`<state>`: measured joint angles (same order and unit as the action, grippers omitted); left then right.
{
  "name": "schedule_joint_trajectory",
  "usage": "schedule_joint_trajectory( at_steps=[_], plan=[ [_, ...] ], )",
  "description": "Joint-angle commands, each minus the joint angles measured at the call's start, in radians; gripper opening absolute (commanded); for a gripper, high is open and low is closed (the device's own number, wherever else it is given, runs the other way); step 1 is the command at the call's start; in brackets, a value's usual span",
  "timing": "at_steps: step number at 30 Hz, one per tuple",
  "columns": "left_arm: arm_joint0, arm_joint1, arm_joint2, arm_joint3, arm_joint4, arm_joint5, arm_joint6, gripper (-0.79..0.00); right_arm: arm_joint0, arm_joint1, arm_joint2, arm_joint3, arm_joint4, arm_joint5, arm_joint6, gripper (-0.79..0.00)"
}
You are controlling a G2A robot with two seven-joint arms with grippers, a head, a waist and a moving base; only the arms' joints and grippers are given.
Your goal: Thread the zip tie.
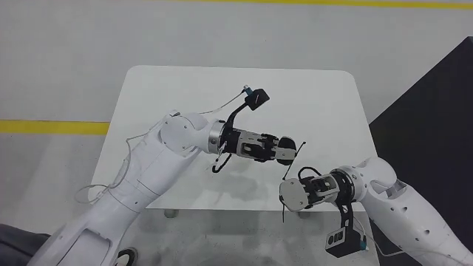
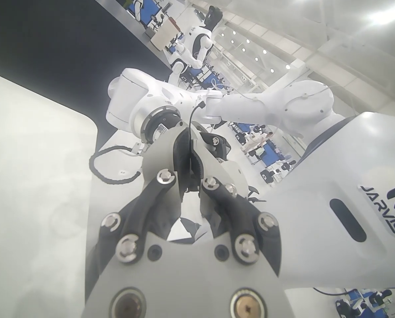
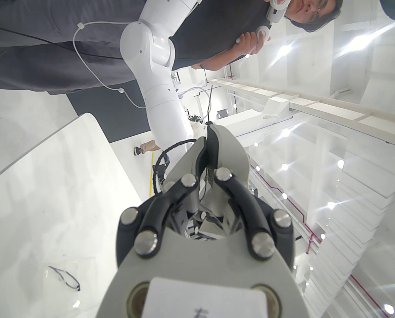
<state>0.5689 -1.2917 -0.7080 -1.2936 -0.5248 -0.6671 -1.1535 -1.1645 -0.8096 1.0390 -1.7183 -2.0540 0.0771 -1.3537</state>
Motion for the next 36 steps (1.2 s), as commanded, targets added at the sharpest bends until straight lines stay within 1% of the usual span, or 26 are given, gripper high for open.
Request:
schedule_joint_trajectory(
  at_steps=[1,7,12,14,19,27,36],
  plan=[
    [-0.003,-0.003,0.003,-0.001,0.006,0.004,-0.004,-0.785,0.000,0.000,0.000,0.000,0.000,0.000,0.000,-0.785],
    [-0.005,-0.008,0.005,0.001,0.012,0.005,-0.004,-0.785,0.000,0.000,0.000,0.000,0.000,0.000,0.000,-0.785],
    [-0.003,-0.007,0.008,-0.020,0.021,0.012,-0.011,-0.785,-0.001,0.000,0.000,-0.001,0.001,0.001,0.007,-0.785],
    [-0.004,-0.004,0.005,-0.024,0.025,0.012,-0.011,-0.785,-0.009,-0.002,0.004,-0.015,-0.006,0.002,0.038,-0.785],
    [0.000,0.004,-0.005,-0.032,0.018,0.013,-0.013,-0.785,-0.023,-0.002,0.021,-0.024,-0.014,0.001,0.053,-0.785],
    [0.001,0.016,-0.017,-0.029,0.018,0.028,-0.027,-0.785,-0.037,-0.007,0.038,-0.035,-0.016,0.001,0.058,-0.785],
    [-0.001,0.017,-0.011,-0.025,0.003,0.036,-0.036,-0.785,-0.047,-0.013,0.045,-0.039,-0.024,-0.005,0.054,-0.785]
  ],
)
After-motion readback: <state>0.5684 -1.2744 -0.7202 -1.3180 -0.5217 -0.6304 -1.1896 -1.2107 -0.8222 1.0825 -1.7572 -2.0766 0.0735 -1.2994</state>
